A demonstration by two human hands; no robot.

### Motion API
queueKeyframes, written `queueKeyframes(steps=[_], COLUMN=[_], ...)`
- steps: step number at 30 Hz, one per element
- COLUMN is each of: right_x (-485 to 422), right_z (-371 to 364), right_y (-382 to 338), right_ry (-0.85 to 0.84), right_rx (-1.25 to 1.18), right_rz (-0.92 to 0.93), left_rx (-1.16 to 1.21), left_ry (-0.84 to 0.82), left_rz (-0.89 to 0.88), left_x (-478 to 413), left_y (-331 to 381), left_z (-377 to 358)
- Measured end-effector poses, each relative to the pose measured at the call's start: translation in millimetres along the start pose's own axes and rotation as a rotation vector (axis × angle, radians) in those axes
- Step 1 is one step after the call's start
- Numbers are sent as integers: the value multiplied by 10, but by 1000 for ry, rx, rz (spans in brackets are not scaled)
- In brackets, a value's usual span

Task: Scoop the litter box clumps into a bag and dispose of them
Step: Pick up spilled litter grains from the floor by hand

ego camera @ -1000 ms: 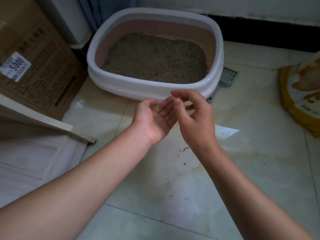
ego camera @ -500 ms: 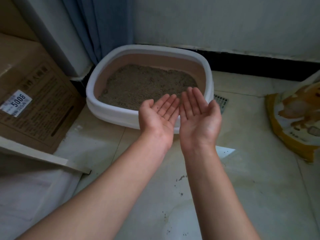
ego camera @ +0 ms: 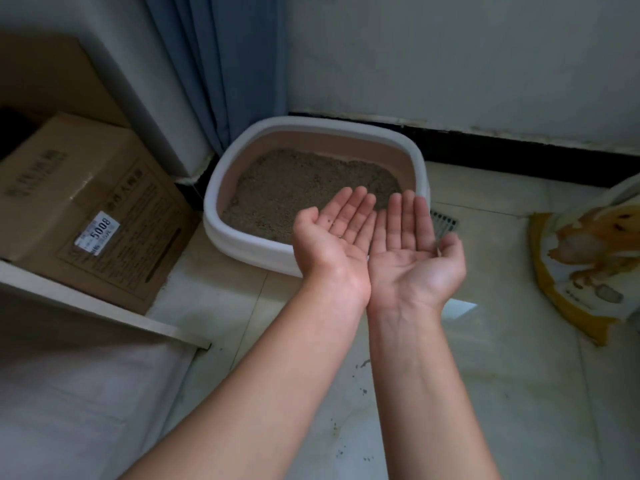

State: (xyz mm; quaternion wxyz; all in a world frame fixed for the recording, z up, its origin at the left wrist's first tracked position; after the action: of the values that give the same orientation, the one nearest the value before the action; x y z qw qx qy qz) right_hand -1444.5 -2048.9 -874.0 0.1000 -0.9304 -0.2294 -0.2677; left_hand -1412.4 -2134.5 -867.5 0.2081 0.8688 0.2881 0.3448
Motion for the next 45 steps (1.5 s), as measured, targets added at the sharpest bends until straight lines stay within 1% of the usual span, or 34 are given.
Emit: queueKeyframes(steps=[7,16,21,23,28,32,36,42,45], right_x=[888,2456,3478,3911,4976,5762,6432,6983,7157], right_z=[-1143,-3123,-4265,-4700,-5493,-5834,-5994,-6036,-6081], right_y=[-148,-382,-554,-650,-902,-1103,-1299,-1382,-1301], right_ry=[20,-28,-76,-110,-166,-176,-169,-151,-179], right_rx=[-20,23,35,56,89,139,217,230,218], right_rz=[-34,-88,-97,-95,-99,-107,-104,-110,-121], left_rx=[29,69,99,101,132,175,204,205,212], left_ry=[4,-34,-82,-129,-201,-207,-198,-222,-249], left_rz=[-25,-56,-98,-117,-147,-174,-195,-214,-230], left_x=[871,2302,3267,3696,4765,5557,6221,6759,6905], left_y=[798,2091,2883,3164,3694,3950,4062,4172,4301], left_z=[-987,-2577,-3518,-3906,-4597,-4885,-4987,-5016,-5005])
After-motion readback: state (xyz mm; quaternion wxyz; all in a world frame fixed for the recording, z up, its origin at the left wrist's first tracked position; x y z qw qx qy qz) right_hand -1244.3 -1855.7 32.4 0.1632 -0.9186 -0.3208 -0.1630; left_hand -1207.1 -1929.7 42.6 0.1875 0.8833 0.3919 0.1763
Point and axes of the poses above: each hand's wrist, its own x-axis away from the middle knuckle, its own z-axis out of the back of the hand, y = z × x, the point moved 9 cm from there along -x, towards the middle knuckle, and after that the axes turned 14 degrees about -z, right-handed, at the moved point
